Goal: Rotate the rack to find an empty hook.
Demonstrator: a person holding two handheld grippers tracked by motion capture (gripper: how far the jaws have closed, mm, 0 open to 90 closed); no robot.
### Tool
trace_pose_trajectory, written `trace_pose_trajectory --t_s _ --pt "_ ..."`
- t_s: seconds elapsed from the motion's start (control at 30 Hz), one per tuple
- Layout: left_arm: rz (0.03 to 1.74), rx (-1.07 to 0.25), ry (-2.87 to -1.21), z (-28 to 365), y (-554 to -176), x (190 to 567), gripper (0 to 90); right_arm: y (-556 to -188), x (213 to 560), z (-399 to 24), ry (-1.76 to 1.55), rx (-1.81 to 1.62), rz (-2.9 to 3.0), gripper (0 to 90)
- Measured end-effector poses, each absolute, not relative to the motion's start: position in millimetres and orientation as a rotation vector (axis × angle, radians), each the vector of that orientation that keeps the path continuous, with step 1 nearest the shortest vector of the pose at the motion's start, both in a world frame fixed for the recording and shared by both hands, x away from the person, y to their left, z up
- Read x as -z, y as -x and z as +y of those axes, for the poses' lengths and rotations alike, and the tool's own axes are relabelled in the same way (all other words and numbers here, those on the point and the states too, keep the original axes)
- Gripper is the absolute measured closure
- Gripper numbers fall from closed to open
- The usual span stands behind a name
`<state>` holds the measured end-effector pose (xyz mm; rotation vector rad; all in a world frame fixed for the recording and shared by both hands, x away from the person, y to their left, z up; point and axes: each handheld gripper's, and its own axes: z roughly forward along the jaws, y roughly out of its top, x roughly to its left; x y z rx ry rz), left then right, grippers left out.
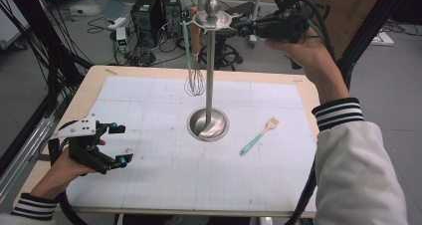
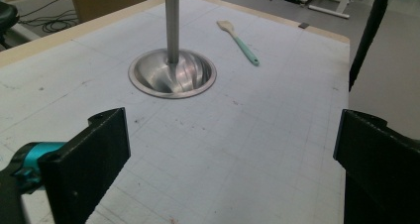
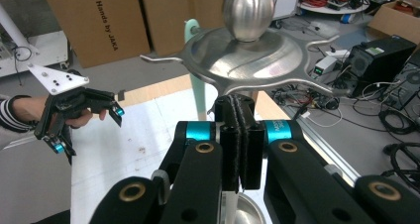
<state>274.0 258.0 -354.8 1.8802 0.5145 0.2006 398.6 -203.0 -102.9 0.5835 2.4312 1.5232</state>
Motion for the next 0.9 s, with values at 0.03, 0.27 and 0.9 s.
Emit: trace_pose_trajectory --t_s 0.03,0.27,0.9 --pt "0.516 -0.200 -1.880 257.8 -273.7 354.8 1.6 -397.7 102.9 -201.4 -0.576 -1.525 2.434 89.2" --pt "0.505 -0.204 -1.883 256.6 -271.2 354.3 1.7 -393.8 103.3 -189.8 -0.548 -1.524 2.450 89.2" --pt "0.508 -0.214 -1.875 259.2 -266.1 353.3 1.7 -389.0 104.4 -163.1 -0.498 -1.532 2.480 89.2"
